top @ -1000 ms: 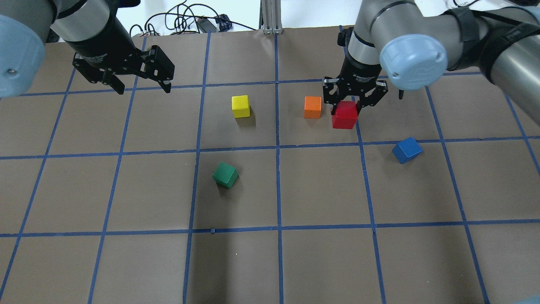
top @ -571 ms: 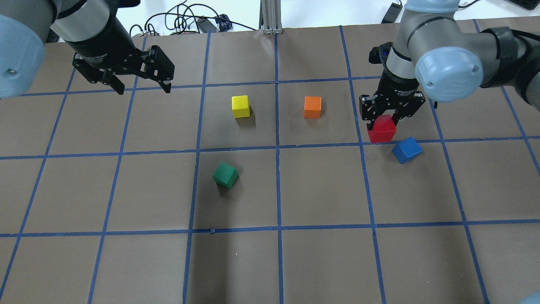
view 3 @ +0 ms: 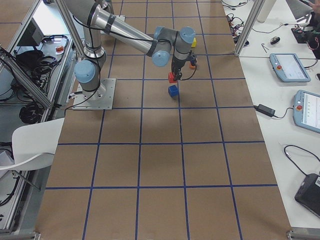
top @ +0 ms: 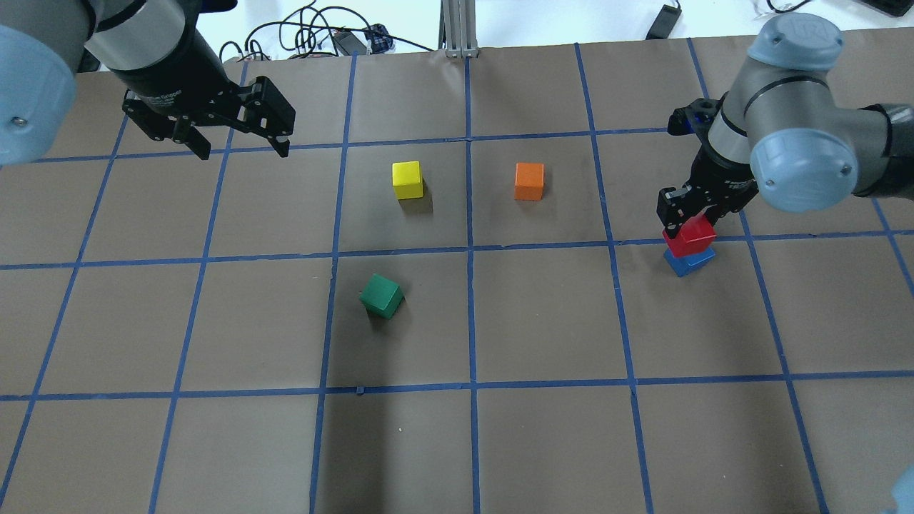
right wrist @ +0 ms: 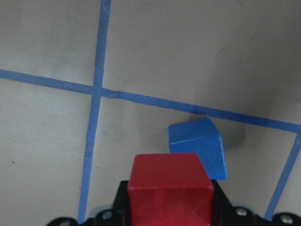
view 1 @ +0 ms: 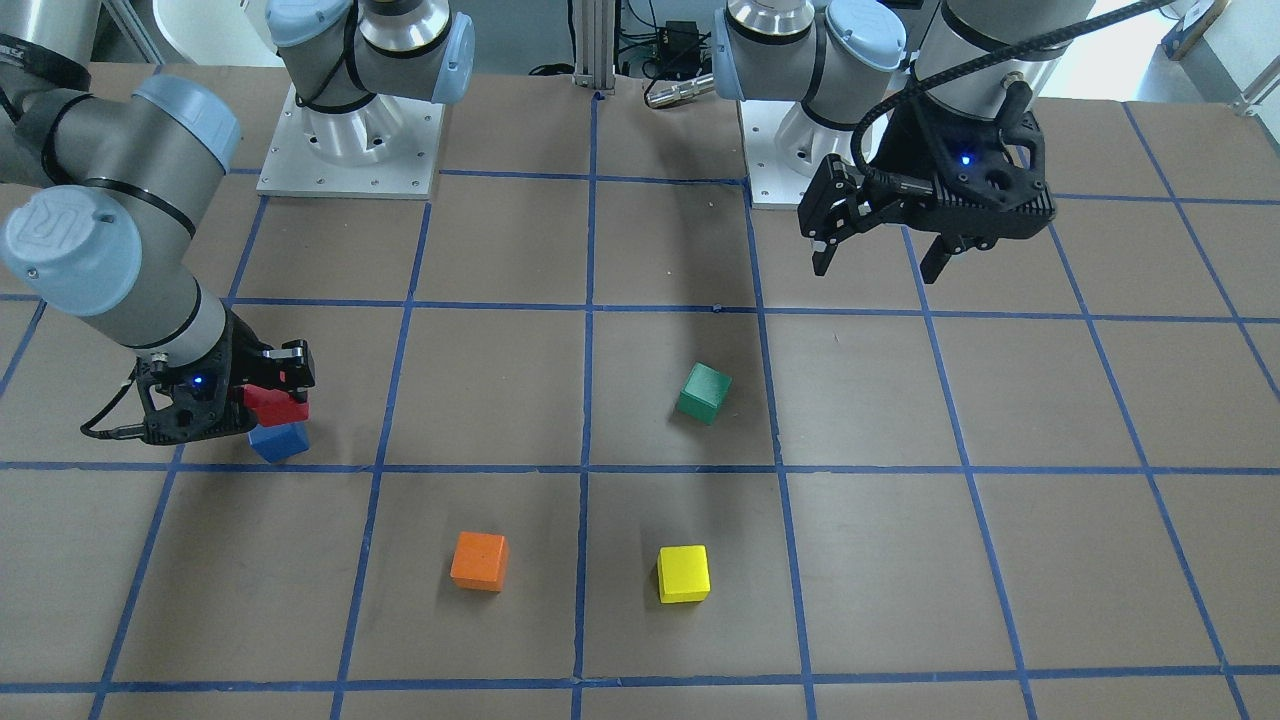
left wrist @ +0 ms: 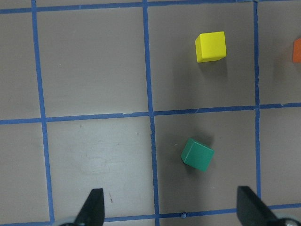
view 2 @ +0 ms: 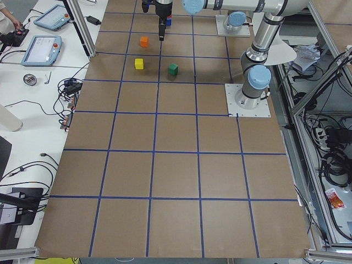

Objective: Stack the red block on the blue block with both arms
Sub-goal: 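Carry the red cube with the right gripper over the blue cube, then lower the red cube onto the blue cube with the right gripper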

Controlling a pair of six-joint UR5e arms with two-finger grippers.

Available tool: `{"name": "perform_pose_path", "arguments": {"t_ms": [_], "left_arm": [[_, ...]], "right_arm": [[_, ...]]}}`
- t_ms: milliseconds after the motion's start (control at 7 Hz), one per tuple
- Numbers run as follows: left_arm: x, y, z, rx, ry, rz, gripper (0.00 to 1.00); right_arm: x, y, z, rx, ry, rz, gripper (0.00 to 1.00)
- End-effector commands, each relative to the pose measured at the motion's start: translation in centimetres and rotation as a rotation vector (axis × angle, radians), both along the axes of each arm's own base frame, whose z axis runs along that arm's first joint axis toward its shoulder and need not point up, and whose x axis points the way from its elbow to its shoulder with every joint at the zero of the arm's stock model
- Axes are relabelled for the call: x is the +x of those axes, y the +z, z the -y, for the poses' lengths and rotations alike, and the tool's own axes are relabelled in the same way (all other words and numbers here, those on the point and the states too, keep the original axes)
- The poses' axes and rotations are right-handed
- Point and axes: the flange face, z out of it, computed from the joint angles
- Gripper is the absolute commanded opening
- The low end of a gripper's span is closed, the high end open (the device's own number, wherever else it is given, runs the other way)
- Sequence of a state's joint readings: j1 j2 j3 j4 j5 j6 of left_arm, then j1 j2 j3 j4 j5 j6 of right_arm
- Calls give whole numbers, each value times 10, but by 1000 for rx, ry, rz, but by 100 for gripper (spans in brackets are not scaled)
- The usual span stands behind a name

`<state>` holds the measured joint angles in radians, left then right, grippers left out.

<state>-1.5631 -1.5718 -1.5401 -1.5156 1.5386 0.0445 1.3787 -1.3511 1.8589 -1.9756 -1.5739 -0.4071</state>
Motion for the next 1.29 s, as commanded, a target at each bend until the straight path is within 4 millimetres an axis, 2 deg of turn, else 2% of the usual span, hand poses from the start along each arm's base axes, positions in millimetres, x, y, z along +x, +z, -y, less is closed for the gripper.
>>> {"name": "perform_pose_path", "arguments": {"t_ms": [0, 286, 571, 1143], "left_arm": [[0, 1, 0, -1, 0, 0, 100], [0, 1, 0, -1, 0, 0, 100], [0, 1, 0, -1, 0, 0, 100], [0, 1, 0, -1, -1, 0, 100]], "right_arm": [[-7, -8, -2, -36, 48, 0, 0], [-11, -16, -3, -50, 106, 0, 0], [-27, -29, -10, -58, 79, 1, 0], [-28, -26, -11, -68, 76, 2, 0]]}}
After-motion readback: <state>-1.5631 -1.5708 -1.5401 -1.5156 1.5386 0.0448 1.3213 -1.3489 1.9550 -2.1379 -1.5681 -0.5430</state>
